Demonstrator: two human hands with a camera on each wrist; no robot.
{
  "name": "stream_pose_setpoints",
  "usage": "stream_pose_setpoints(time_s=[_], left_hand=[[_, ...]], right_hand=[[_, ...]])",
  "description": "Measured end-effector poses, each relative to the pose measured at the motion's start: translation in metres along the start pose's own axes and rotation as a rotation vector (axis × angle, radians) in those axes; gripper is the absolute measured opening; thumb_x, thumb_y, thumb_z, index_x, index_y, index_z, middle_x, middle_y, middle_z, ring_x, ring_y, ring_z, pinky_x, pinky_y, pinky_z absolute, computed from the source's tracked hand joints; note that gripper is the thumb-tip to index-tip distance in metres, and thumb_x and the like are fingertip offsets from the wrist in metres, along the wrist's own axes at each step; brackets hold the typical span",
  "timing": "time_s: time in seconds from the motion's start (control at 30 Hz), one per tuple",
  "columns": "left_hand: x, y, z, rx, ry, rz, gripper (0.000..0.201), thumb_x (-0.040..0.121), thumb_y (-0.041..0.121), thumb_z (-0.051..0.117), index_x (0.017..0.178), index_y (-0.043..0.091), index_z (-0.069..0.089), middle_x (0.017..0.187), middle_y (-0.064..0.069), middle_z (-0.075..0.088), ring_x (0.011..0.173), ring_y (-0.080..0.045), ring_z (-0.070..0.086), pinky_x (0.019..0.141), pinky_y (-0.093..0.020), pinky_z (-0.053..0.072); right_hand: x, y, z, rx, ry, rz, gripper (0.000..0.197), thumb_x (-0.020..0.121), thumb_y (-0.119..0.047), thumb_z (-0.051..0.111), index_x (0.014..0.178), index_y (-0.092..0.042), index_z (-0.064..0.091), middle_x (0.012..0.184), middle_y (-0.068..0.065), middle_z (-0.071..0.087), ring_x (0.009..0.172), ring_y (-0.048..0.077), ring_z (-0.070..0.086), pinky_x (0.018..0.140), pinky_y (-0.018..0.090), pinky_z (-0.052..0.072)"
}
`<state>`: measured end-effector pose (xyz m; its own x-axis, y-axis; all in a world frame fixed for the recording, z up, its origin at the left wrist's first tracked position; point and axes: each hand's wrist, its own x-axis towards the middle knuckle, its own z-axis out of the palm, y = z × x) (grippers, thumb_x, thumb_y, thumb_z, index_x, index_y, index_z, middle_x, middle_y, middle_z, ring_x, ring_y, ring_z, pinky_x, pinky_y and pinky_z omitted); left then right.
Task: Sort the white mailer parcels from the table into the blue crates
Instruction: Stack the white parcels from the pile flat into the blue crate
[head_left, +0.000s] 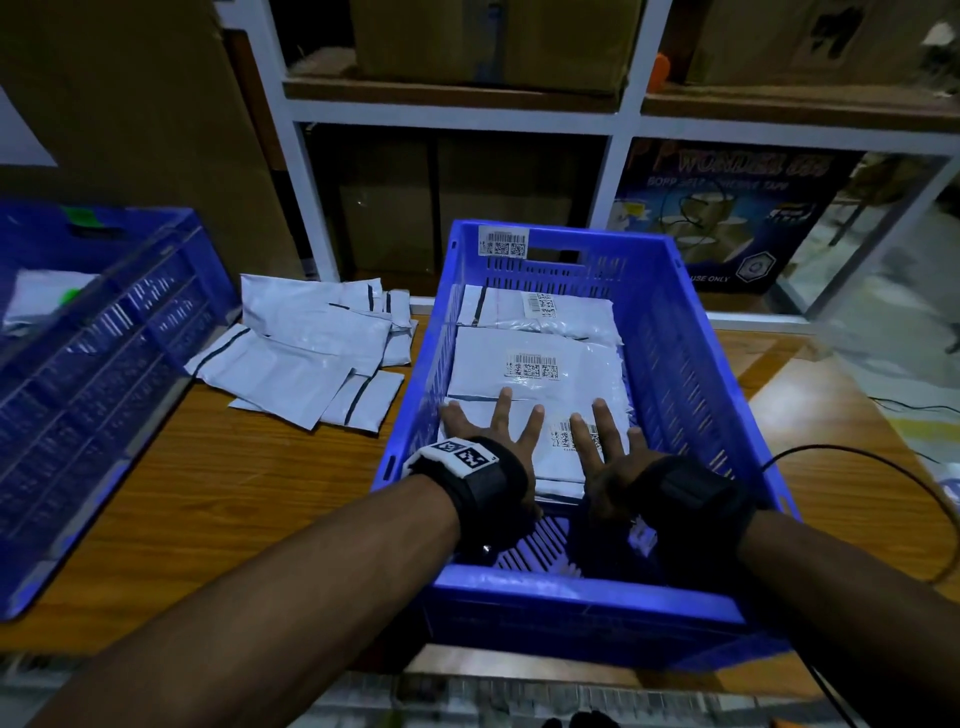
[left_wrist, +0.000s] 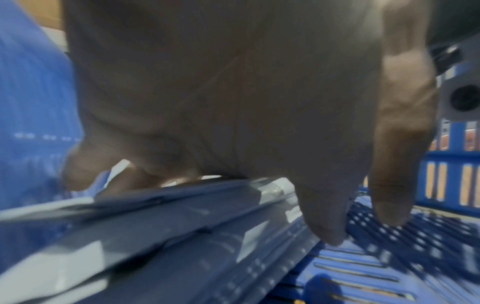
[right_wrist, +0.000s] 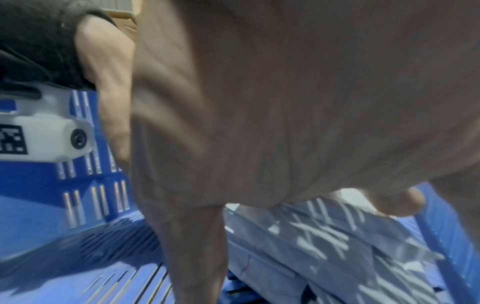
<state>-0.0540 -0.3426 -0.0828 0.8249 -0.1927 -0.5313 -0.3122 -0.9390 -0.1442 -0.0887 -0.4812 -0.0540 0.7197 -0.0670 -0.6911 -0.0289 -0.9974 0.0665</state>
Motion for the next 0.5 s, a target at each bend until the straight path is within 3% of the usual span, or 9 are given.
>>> stream_pose_setpoints(time_s=[0.13,0.27,0.37,0.5], left_hand=[[-0.005,0.011,0.001,-0.013,0.051,0.093,0.128,0.075,0.076,0.064,0.147,0.038,-0.034,0.151,-0.003,-0.047,0.137,-0.061,-0.026,0.109,-0.074,-0.010],[0.000,0.010,0.008,-0.027,0.025,0.138,0.127,0.076,0.072,0.066,0.145,0.041,-0.036,0.153,0.000,-0.045,0.137,-0.059,-0.030,0.108,-0.074,-0.012],[0.000,0.008,0.008,0.000,0.028,0.135,0.127,0.076,0.070,0.068,0.145,0.042,-0.035,0.155,0.001,-0.042,0.138,-0.057,-0.030,0.107,-0.074,-0.014],[0.002,0.008,0.009,0.039,0.042,0.129,0.128,0.075,0.072,0.068,0.146,0.041,-0.034,0.156,-0.001,-0.041,0.138,-0.055,-0.032,0.105,-0.076,-0.014]], right_hand=[[-0.001,0.001,0.000,0.008,0.022,0.001,0.067,0.105,-0.033,0.029,0.155,-0.021,-0.014,0.159,0.014,-0.026,0.146,0.044,-0.016,0.118,0.053,-0.002],[0.008,0.008,0.000,0.007,0.045,-0.088,0.090,0.098,-0.041,0.051,0.153,-0.028,-0.019,0.155,0.012,-0.037,0.147,0.040,-0.020,0.118,0.059,-0.001],[0.004,0.003,0.002,-0.089,0.034,-0.021,0.081,0.100,-0.041,0.039,0.152,-0.028,-0.021,0.155,0.011,-0.035,0.147,0.041,-0.016,0.118,0.060,0.004],[0.005,0.001,0.003,-0.127,0.025,-0.039,0.082,0.099,-0.043,0.038,0.151,-0.029,-0.023,0.154,0.008,-0.038,0.148,0.039,-0.017,0.118,0.059,0.006]])
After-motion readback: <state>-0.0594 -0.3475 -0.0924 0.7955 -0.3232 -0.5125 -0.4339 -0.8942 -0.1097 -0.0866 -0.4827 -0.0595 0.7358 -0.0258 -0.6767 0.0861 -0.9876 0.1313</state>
